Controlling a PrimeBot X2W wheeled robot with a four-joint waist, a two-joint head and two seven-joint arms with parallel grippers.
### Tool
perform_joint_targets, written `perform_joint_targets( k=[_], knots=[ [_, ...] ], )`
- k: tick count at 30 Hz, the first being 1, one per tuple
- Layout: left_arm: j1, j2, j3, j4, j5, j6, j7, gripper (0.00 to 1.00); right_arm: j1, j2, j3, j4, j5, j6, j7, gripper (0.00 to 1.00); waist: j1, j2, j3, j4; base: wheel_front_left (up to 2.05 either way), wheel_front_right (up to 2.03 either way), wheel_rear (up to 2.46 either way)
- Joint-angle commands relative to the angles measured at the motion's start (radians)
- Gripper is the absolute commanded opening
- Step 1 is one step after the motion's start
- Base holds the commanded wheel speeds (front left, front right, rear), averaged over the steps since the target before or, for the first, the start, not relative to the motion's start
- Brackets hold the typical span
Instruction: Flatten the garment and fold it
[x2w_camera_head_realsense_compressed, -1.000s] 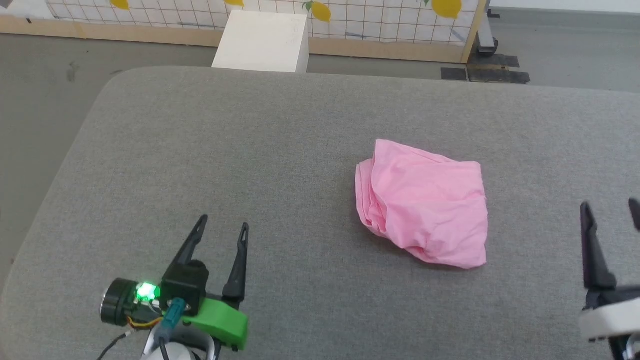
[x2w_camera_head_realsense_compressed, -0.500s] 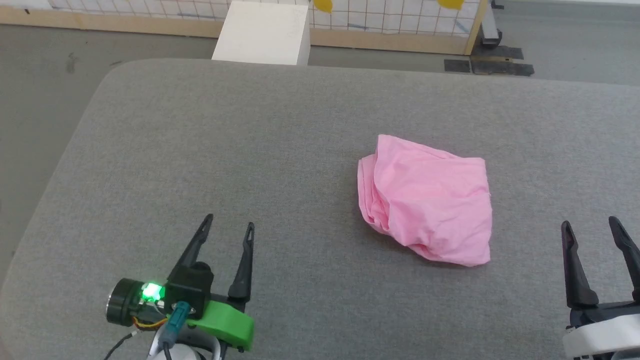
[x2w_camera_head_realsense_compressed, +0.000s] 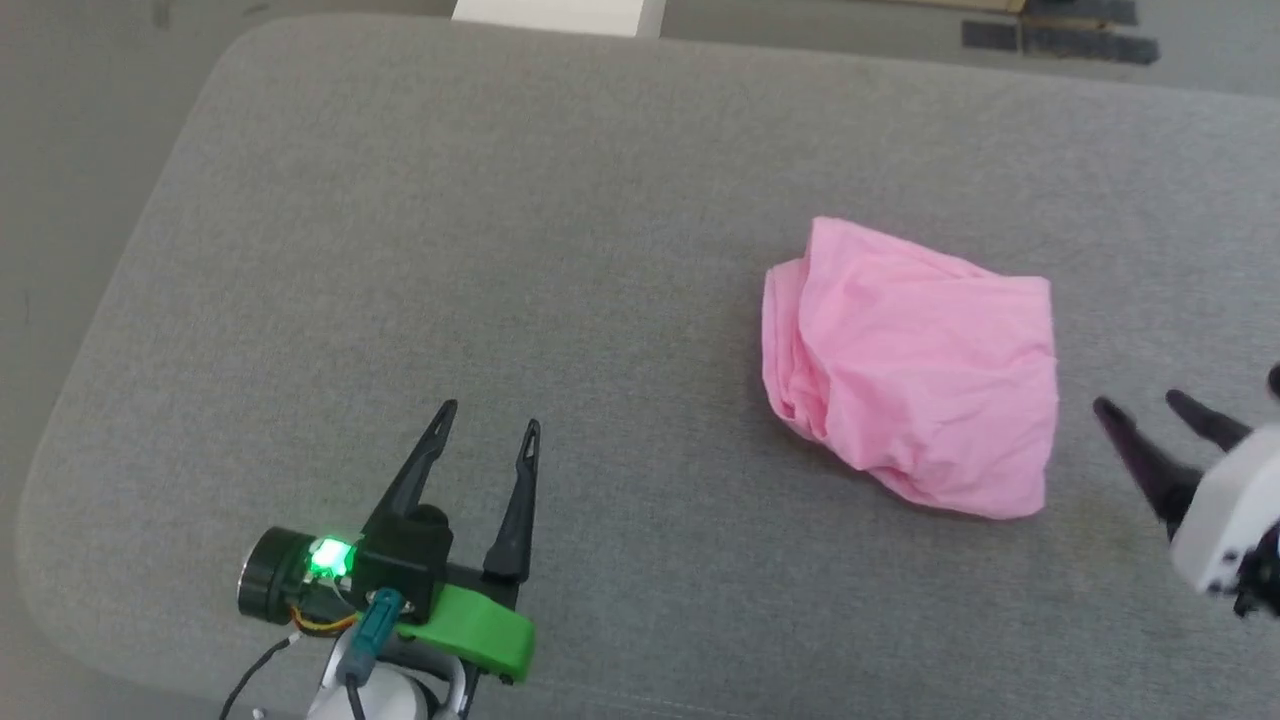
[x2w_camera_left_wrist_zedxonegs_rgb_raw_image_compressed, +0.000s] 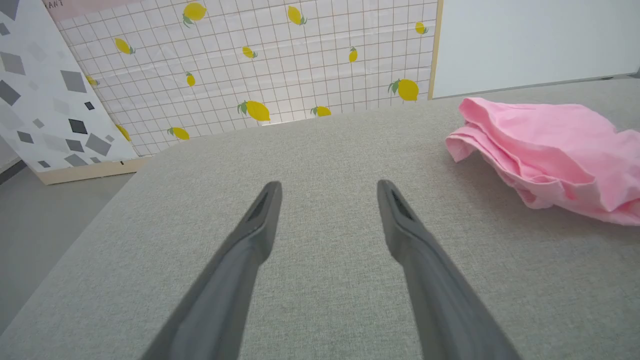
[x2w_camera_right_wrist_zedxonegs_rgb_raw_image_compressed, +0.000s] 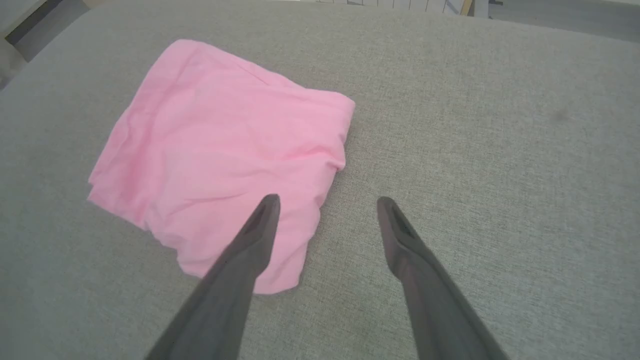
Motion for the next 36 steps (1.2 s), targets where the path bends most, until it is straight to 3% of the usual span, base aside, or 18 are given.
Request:
perform_joint_targets(
  k=[1,5,9,13,17,19,23,27,36],
  knots=[
    [-0.019,-0.008,-0.001,0.0,0.012,-0.005,-0.008,1.0,-0.054,0.01,-0.017,0.023,0.046,0.003,0.076,1.0,0.0,0.0,0.061,0.053,0.0,0.0,0.0],
    [-0.032,-0.024,-0.006,0.007,0.023,-0.015,-0.008,1.0,-0.157,0.028,-0.052,0.081,0.084,0.003,0.257,1.0,0.0,0.0,0.099,0.09,0.0,0.0,0.0],
    [-0.047,-0.045,-0.005,0.013,0.031,-0.023,-0.009,1.0,-0.219,0.052,-0.081,0.163,0.025,0.003,0.369,1.0,0.0,0.0,0.122,0.124,0.0,0.0,0.0],
    [-0.048,-0.071,0.004,0.015,0.05,-0.031,-0.009,1.0,-0.261,0.119,-0.104,0.246,-0.04,0.003,0.42,1.0,0.0,0.0,0.14,0.164,0.0,0.0,0.0],
    [-0.039,-0.081,0.008,0.018,0.062,-0.04,-0.009,1.0,-0.246,0.129,-0.084,0.28,-0.102,0.003,0.423,1.0,0.0,0.0,0.145,0.177,0.0,0.0,0.0],
    [-0.035,-0.085,0.012,0.021,0.067,-0.044,-0.009,1.0,-0.234,0.124,-0.066,0.291,-0.131,0.003,0.414,0.02,0.0,0.0,0.145,0.18,0.0,0.0,0.0],
    [-0.027,-0.094,0.02,0.031,0.072,-0.05,-0.009,1.0,-0.227,0.101,-0.024,0.295,-0.15,0.003,0.357,0.0,0.0,0.0,0.132,0.171,0.0,0.0,0.0],
    [-0.022,-0.098,0.025,0.045,0.073,-0.059,-0.009,1.0,-0.245,0.025,0.071,0.254,-0.15,0.003,0.29,0.0,0.0,0.0,0.106,0.139,0.0,0.0,0.0],
    [0.002,-0.096,0.037,0.055,0.068,-0.071,-0.009,1.0,-0.319,-0.329,0.393,0.058,-0.059,0.003,0.232,0.0,0.0,0.0,0.077,-0.01,0.0,0.0,0.0]
  ],
)
